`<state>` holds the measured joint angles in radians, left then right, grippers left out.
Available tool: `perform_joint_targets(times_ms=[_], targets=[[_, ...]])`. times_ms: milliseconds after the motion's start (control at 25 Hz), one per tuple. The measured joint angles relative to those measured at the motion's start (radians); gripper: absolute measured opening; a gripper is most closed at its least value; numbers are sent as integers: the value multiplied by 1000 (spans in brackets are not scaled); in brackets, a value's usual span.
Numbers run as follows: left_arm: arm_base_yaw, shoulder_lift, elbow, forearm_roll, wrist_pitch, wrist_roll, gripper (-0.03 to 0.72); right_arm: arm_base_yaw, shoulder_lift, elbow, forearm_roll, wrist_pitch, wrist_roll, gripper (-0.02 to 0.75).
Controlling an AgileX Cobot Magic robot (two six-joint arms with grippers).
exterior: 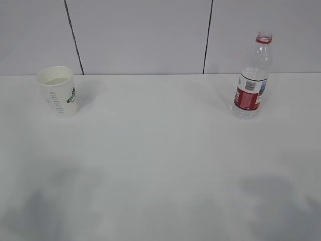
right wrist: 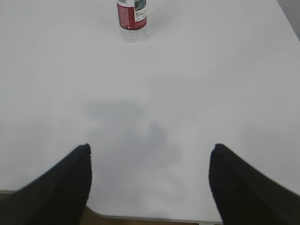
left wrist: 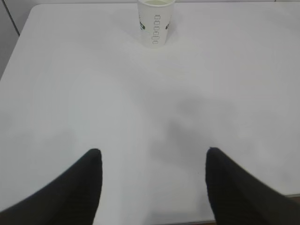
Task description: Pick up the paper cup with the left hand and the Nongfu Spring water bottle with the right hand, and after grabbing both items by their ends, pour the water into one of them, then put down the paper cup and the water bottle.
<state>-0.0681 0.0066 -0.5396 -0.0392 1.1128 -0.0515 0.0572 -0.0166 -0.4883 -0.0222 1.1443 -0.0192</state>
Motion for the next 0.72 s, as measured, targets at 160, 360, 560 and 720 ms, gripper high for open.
perform_joint_targets(times_ms=[160,360,560,720], targets=[[0,0,0,0,0,0,518,0,0,0,0,0,0,585],[0,0,0,0,0,0,518,0,0,0,0,0,0,585],[0,0,0,0,0,0,518,0,0,0,0,0,0,585],[0,0,0,0,0,0,518,0,0,0,0,0,0,586]])
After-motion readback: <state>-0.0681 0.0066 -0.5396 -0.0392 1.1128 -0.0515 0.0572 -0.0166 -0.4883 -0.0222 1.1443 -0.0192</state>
